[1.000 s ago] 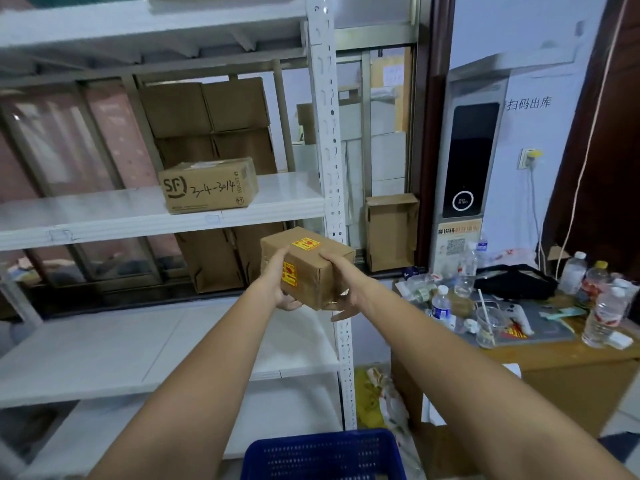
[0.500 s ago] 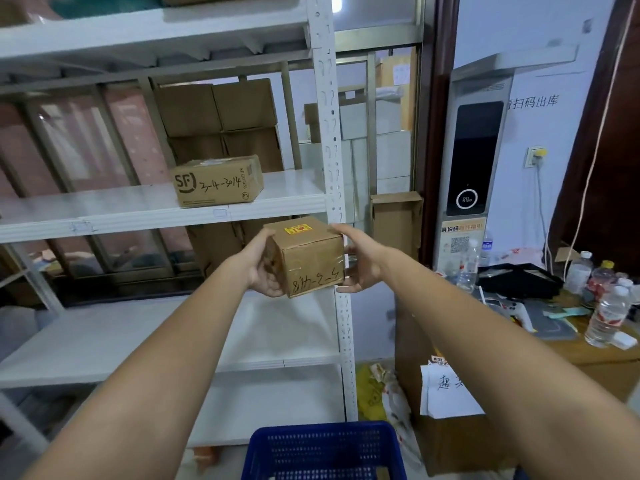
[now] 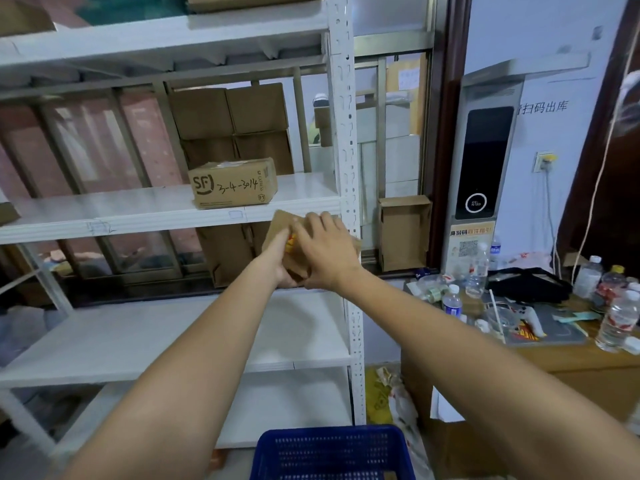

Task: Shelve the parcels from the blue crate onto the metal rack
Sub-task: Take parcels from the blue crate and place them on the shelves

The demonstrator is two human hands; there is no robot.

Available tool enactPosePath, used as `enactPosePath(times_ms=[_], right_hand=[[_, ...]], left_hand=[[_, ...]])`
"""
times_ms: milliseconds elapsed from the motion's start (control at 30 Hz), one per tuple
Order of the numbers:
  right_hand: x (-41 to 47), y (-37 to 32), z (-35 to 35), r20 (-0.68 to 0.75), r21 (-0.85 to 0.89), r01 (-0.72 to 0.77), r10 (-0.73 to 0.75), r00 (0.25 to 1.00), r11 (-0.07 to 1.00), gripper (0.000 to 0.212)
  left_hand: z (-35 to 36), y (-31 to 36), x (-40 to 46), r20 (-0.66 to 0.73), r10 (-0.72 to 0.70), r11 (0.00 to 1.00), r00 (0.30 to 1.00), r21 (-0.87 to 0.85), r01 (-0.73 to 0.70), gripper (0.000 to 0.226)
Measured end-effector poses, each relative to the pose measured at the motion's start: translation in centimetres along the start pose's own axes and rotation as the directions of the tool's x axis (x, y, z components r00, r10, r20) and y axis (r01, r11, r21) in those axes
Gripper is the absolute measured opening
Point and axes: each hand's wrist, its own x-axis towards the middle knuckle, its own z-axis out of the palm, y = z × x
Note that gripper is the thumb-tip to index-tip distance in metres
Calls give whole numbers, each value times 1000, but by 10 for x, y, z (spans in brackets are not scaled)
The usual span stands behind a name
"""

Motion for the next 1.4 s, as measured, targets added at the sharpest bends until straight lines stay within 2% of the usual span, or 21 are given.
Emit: enactPosePath(times_ms=[100, 167, 233, 300, 367, 433, 467, 500, 533, 567, 600, 667, 700, 900, 1033, 1133, 1233, 1300, 1400], right_hand=[[6, -16, -6, -22, -181, 154, -160, 987, 971, 98], [10, -29, -7, 11, -258, 197, -201, 980, 946, 104], [15, -44, -8, 3, -245, 219, -225, 974, 944, 108], [23, -60, -16, -62, -114, 231, -239, 969, 966, 103], [33, -77, -27, -170, 98, 128, -110, 979, 987, 92], [48, -91, -36, -210, 341, -107, 187, 960, 934, 76], [56, -96, -40, -126, 492, -251, 353, 927, 834, 69], [65, -104, -43, 41, 644, -381, 468, 883, 663, 64], [74, -110, -45, 253, 760, -486, 493, 832, 431, 62], [81, -118, -46, 448, 799, -569, 438, 779, 196, 59], [89, -130, -46, 591, 772, -635, 355, 724, 8, 53], [100, -156, -40, 736, 677, -704, 233, 636, -217, 45], [106, -169, -36, 757, 653, -708, 200, 622, -269, 46], [171, -245, -20, 749, 656, -694, 143, 647, -299, 43], [228, -285, -5, 712, 698, -661, 169, 681, -278, 38], [272, -305, 6, 662, 747, -621, 184, 727, -237, 28], [316, -318, 20, 589, 808, -563, 185, 787, -173, 29], [348, -322, 32, 547, 834, -523, 135, 826, -177, 31], [391, -326, 55, 523, 845, -508, 63, 850, -163, 37]], left_hand=[[-12, -2, 1, 66, 93, 994, 993, -69, -88, 53], [-25, 4, -1, 130, 88, 995, 988, -52, -82, 49], [-43, 13, -5, 151, 69, 997, 986, -28, -65, 49], [-65, 25, -14, 145, 113, 992, 983, 32, -119, 44], [-95, 36, -22, 134, 87, 996, 987, 26, -91, 54], [-127, 49, -34, 117, 62, 996, 991, 64, -70, 63], [-141, 55, -39, 116, 58, 994, 991, 82, -68, 66], [-157, 62, -46, 115, 57, 993, 992, 93, -68, 68], [-171, 67, -53, 119, 60, 993, 991, 94, -71, 68], [-184, 73, -59, 125, 66, 992, 990, 98, -78, 66], [-201, 78, -66, 131, 76, 991, 988, 98, -90, 64], [-230, 89, -75, 134, 96, 989, 986, 101, -110, 64], [-245, 95, -78, 124, 103, 988, 987, 103, -116, 64], [-327, 136, -81, -55, 191, 980, 980, 60, -188, 75], [-373, 174, -72, -149, 257, 966, 955, 66, -250, 81], [-404, 209, -60, -177, 337, 941, 925, 102, -323, 67], [-430, 246, -41, -201, 425, 904, 883, 146, -402, 61], [-443, 271, -25, -209, 475, 879, 855, 159, -450, 65], [-460, 304, -1, -147, 512, 857, 846, 161, -490, 62]])
